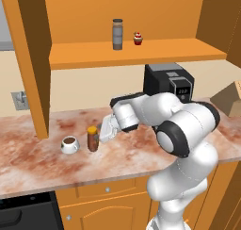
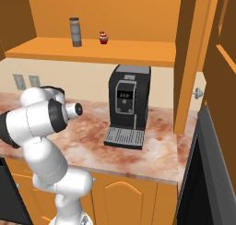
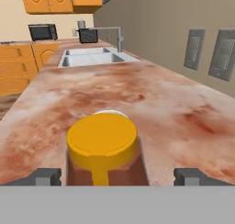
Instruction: Pick the cinnamon and honey bottle from the cabinet and place them next to the mug.
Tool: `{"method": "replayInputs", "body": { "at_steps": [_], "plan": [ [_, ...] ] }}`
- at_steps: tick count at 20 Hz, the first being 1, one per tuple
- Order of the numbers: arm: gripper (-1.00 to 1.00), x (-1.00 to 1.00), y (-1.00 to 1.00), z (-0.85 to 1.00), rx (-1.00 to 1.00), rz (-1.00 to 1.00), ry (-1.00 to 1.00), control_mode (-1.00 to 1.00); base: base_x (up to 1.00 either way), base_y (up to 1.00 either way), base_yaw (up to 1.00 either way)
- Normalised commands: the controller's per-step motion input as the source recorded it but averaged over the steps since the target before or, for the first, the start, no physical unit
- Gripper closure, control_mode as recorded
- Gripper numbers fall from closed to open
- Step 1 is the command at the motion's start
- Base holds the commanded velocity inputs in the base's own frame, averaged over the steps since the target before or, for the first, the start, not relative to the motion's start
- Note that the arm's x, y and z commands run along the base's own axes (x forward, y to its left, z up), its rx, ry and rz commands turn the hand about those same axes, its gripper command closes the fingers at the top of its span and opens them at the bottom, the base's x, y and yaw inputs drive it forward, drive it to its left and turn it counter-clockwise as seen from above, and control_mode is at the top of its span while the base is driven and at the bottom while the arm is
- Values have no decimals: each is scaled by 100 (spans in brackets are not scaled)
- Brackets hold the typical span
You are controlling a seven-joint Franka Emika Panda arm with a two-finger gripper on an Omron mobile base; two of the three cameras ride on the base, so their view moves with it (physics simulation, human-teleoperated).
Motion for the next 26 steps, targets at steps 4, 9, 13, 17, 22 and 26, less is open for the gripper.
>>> {"method": "replayInputs", "body": {
  "at_steps": [4,9,13,17,22,26],
  "plan": [
    [-100,0,0,37,0,0,0,-100,0,0,0],
    [-100,-39,-2,48,0,-5,-2,-100,0,0,0],
    [-100,-91,-16,53,0,-21,0,-100,0,0,0],
    [-100,-100,-7,65,0,-22,5,-100,0,0,0],
    [-100,-72,-3,95,0,-24,18,-100,0,0,0],
    [-100,-27,-6,97,0,-28,37,-100,0,0,0]
  ]
}}
